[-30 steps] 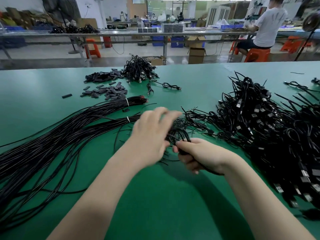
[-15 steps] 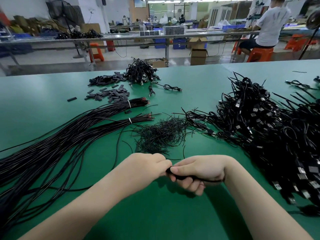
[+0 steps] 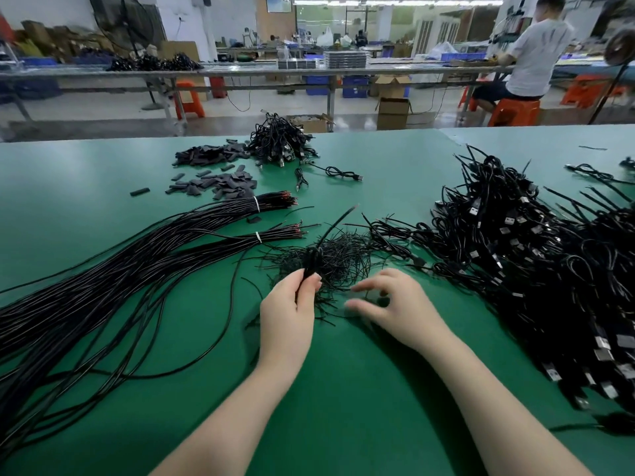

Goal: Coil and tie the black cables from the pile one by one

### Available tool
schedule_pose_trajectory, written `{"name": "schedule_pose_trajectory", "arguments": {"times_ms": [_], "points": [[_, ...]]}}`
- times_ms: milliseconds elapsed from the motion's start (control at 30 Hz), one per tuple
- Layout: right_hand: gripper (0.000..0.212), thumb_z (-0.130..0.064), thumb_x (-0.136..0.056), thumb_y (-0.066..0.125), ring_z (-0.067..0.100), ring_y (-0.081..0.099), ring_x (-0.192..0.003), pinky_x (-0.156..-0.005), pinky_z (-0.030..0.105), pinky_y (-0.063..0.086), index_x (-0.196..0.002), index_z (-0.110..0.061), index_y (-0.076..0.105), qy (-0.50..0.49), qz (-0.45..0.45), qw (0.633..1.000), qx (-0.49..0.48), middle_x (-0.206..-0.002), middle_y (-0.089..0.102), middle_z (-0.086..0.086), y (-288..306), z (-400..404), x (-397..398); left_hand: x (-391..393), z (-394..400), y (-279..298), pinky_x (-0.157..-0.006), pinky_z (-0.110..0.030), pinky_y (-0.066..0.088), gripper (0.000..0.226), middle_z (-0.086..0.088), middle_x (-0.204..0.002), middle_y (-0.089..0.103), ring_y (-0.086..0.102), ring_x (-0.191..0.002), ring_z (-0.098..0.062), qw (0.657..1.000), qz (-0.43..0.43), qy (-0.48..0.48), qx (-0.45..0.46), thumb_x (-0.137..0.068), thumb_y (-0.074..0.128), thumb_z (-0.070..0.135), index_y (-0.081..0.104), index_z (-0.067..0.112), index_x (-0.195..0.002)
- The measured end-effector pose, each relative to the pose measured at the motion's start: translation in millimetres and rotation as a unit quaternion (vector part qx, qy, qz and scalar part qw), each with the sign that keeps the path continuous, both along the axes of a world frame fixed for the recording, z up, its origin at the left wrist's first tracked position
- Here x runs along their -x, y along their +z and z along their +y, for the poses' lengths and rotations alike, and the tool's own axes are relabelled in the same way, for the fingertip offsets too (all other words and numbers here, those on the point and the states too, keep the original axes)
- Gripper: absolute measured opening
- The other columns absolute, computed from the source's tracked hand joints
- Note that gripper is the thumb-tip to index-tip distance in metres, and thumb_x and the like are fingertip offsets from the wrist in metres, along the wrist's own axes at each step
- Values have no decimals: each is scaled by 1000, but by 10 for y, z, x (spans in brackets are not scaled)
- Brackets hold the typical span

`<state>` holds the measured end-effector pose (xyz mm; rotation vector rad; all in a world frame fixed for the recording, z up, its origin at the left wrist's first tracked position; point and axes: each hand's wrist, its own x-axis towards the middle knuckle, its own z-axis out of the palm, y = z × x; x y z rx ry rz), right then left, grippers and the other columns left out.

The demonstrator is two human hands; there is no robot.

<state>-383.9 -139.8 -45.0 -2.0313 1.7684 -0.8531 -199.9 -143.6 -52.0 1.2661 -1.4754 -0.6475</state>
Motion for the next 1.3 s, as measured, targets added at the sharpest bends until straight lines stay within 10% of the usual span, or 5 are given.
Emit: {"name": "schedule_pose_trajectory", "arguments": {"times_ms": [200,433,867,1033,1300], "points": [[20,-49,-75,75,15,51,-92,-81,31,47,-81,-30,76,29,58,998,-14,-91,60,-8,37,-14,-114,-62,-109,-67,-69,-13,46,28,18,-77,68,64,-79,1,1000,9,-7,24,-95,50,40,69,20,-89],[22,-41,-96,53,20,44,-103,-93,32,39,-100,-22,63,71,209,974,-46,-101,52,-3,128,-5,-188,-40,-146,-106,-67,-25,51,23,16,-76,66,62,-71,-8,999,18,-30,35,-95,50,39,63,27,-78],[7,-15,-82,75,-4,56,-64,-67,7,41,-84,-21,75,61,28,996,64,-72,66,-15,646,153,-188,18,-39,-60,-55,-25,35,24,3,-64,51,49,-68,-13,990,-129,-46,44,-97,55,30,60,18,-76],[8,-9,-86,71,17,63,-78,-76,28,49,-92,-12,75,85,60,987,122,-88,70,2,632,166,-256,35,9,-33,-61,-32,44,19,8,-74,59,50,-72,-9,983,-161,-88,28,-97,53,30,70,22,-95],[8,-8,-88,68,26,65,-75,-70,43,54,-92,-9,75,80,76,979,174,-88,70,6,585,156,-211,30,-12,-26,-56,-37,36,37,1,-59,49,40,-58,-14,985,-130,-113,19,-98,53,32,53,9,-69]]}}
